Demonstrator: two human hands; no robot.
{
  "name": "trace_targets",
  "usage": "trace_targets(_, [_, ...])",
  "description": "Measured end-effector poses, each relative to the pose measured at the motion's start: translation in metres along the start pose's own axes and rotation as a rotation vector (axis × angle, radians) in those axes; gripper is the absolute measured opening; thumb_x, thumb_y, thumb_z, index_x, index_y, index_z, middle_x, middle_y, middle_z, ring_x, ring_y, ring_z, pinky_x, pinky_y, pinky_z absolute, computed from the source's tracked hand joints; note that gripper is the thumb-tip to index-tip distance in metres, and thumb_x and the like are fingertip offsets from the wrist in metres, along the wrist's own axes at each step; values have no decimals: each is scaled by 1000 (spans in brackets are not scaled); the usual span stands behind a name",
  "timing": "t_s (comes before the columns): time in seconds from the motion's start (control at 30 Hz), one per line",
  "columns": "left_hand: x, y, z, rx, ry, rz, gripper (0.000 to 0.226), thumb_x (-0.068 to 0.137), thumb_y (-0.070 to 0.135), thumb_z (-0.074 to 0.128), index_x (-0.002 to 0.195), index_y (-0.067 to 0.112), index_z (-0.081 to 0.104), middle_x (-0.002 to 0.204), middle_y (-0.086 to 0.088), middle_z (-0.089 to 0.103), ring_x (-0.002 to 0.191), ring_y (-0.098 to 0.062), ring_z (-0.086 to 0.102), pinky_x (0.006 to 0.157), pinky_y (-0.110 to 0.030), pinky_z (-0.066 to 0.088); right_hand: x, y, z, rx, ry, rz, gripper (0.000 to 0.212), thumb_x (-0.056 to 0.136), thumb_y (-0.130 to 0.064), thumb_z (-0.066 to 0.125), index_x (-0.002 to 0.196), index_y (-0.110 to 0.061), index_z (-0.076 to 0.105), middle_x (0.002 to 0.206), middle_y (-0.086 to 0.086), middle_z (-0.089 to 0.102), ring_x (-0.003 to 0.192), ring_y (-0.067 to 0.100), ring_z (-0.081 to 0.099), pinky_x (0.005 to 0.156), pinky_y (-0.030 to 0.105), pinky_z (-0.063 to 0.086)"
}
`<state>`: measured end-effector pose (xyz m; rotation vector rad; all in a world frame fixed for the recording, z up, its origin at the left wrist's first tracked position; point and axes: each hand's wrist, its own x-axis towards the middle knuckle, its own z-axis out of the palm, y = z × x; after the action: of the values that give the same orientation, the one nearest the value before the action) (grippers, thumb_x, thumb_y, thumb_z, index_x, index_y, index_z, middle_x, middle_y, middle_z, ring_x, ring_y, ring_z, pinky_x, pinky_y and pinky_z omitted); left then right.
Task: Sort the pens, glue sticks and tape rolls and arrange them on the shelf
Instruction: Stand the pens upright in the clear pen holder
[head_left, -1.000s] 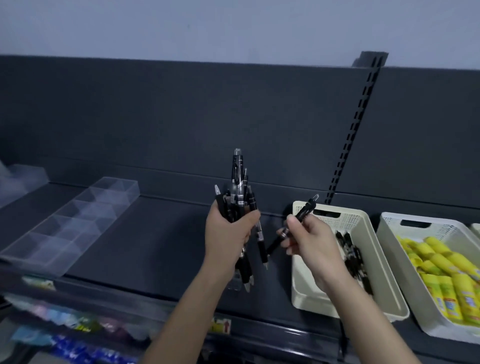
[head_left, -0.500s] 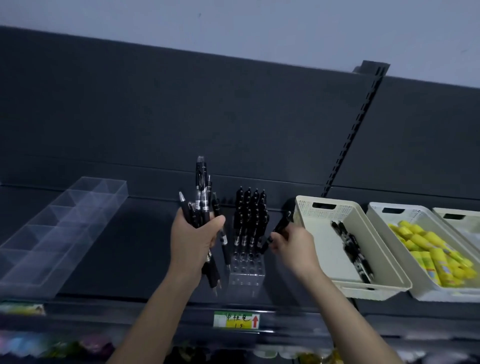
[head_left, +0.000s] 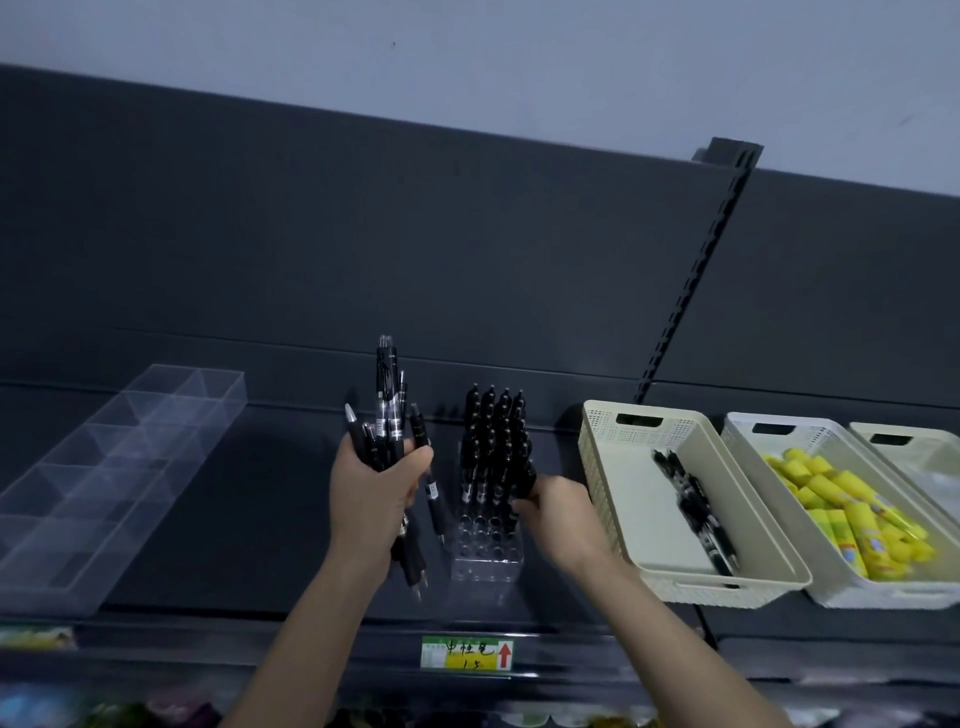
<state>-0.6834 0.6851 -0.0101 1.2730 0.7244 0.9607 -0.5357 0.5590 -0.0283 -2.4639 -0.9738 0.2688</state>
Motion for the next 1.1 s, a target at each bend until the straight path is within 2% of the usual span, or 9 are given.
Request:
trace_targets(0.13, [2, -7, 5, -4, -4, -17, 20, 78, 8, 74, 91, 8, 59, 66, -1, 60, 51, -7, 51, 48, -20, 45, 1, 2, -1, 1, 37, -36, 17, 90, -26, 61, 83, -10, 63, 86, 8, 69, 77, 24, 64, 61, 24, 37])
trace_targets(0.23, [2, -12, 8, -8, 17, -28, 21, 78, 8, 75, 91, 10, 59, 69, -2, 63, 52, -9, 52, 48, -21, 46, 0, -1, -7, 38, 199, -88, 20, 90, -28, 60, 77, -14, 58, 75, 4, 66, 61, 15, 54, 53, 25, 35])
trace_targets(0.3, [2, -14, 10, -14, 42, -30, 21, 77, 9, 75, 91, 11, 59, 68, -1, 63, 52, -9, 53, 49, -21, 46, -3, -5, -8, 114, 253, -123, 22, 90, -29, 60, 73, -15, 57, 69, -1, 63, 58, 8, 53, 46, 15, 34])
trace_targets(0.4, [1, -16, 11, -16, 59, -34, 22, 77, 10, 76, 91, 11, 59, 67, -1, 63, 52, -8, 54, 48, -21, 46, -7, -12, 0, 189, 172, -142, 21, 91, -29, 61, 79, -11, 64, 74, -2, 66, 64, 6, 59, 54, 14, 45])
trace_targets(0.5, [0, -16, 10, -9, 63, -38, 23, 76, 11, 76, 91, 11, 59, 64, -1, 61, 51, -9, 53, 47, -21, 46, -6, -17, 8, 207, 119, -152, 21, 92, -27, 60, 88, -8, 68, 80, 2, 69, 71, 12, 64, 67, 30, 54])
trace_targets(0.67, [2, -18, 3, -8, 83, -48, 21, 76, 11, 76, 87, 13, 57, 63, -2, 60, 47, -8, 51, 45, -21, 44, -1, -25, 18, 62, 62, -182, 22, 92, -26, 59, 78, -9, 61, 75, 5, 65, 66, 17, 61, 56, 28, 46])
trace_targets(0.9, [7, -20, -1, -5, 33, -50, 24, 75, 12, 76, 89, 7, 57, 63, -5, 59, 47, -11, 48, 45, -22, 43, 3, -32, 30, 6, 13, -155, 25, 93, -26, 57, 72, -14, 52, 71, 4, 58, 65, 23, 60, 54, 26, 37])
trace_targets(1.03, [8, -20, -5, -18, -4, -44, 27, 74, 14, 78, 90, 7, 57, 62, -5, 58, 47, -12, 47, 45, -21, 42, 1, -27, 25, 4, -40, -121, 33, 88, -35, 65, 72, -7, 60, 68, 2, 62, 62, 20, 60, 53, 27, 41])
trace_targets(1.1, [7, -17, -5, -35, -44, -38, 27, 73, 16, 79, 89, 8, 58, 64, -6, 59, 48, -13, 47, 45, -21, 42, -5, -23, 21, 136, -47, -75, 27, 83, -36, 71, 70, -12, 65, 65, -2, 66, 59, 11, 62, 55, 25, 48])
